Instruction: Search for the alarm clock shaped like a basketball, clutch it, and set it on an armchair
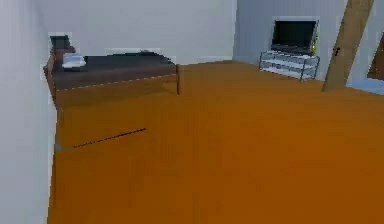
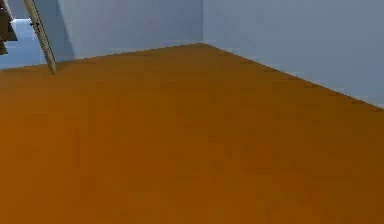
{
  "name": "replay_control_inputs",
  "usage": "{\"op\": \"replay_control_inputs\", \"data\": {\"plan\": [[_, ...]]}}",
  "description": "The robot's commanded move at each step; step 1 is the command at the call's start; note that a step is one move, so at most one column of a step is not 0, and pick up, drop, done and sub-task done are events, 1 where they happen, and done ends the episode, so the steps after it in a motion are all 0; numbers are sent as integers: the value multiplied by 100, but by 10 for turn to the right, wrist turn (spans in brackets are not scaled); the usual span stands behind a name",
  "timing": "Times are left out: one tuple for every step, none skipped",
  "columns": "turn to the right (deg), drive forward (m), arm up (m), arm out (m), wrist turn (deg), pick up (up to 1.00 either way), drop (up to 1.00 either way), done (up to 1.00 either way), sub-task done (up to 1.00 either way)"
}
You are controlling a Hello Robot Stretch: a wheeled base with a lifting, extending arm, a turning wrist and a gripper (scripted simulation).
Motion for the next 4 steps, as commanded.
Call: {"op": "replay_control_inputs", "data": {"plan": [[450,0,0,0,0,0,0,0,0],[120,0,0,0,0,0,0,0,0],[0,5,0,0,0,0,0,0,0],[-90,0,0,0,0,0,0,0,0]]}}
